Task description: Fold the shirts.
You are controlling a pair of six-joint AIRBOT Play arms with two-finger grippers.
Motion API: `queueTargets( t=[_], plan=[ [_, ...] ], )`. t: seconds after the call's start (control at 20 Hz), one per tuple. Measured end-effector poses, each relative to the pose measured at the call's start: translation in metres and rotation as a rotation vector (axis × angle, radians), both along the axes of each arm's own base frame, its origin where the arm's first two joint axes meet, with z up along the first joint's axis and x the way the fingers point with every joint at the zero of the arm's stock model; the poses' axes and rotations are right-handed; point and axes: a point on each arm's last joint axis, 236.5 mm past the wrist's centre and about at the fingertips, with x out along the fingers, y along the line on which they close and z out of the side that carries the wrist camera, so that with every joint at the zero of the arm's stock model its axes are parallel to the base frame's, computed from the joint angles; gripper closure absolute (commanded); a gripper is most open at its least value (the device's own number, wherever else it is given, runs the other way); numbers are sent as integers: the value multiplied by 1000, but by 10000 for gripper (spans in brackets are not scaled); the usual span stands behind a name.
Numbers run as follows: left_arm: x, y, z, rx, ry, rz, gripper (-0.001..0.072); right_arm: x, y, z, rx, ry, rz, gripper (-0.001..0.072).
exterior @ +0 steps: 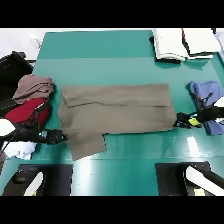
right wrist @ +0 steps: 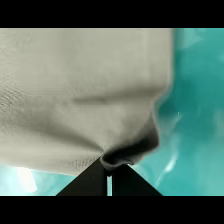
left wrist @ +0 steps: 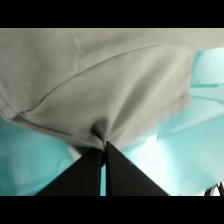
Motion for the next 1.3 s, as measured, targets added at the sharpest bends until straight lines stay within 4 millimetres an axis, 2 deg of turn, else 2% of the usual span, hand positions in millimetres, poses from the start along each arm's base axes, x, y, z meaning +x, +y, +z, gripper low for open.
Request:
queueTargets(
  t=[0.1,0.2,0.3,0.4,0.55,0.65,0.9,0.95,1.0,1.05,1.1,1.2,1.25,1.3],
  plan=[
    [-16,2,11,15,20,-19,684,-11,-3,19,-33,-24,25,701],
    [-22,4,25,27,13,-31,683,-19,-7,34,-72,-56,41,702],
    [-17,6,38,38,-18,-27,684,-23,-8,46,-102,-91,46,702],
    [-5,10,43,55,-38,-14,683,-18,-6,57,-126,-129,55,702],
    [29,17,38,84,-57,-2,682,9,-1,70,-148,-182,84,702],
    [60,22,31,101,-73,1,682,37,2,73,-154,-200,103,701],
    [147,31,18,134,-136,22,677,103,13,66,-137,-196,128,681],
    [161,33,16,139,-148,28,466,115,16,64,-122,-196,125,478],
    [175,34,14,145,-165,38,211,126,20,62,-99,-196,119,265],
    [185,36,14,148,-178,48,194,137,24,61,-75,-202,110,234],
    [195,37,15,150,-195,58,229,146,28,60,-41,-206,97,232],
    [208,38,20,150,-218,70,465,159,29,60,12,-218,82,232],
    [211,38,22,149,-225,74,634,162,25,59,32,-220,72,229],
    [213,38,24,147,-226,73,681,161,21,57,48,-216,64,216]
  ],
)
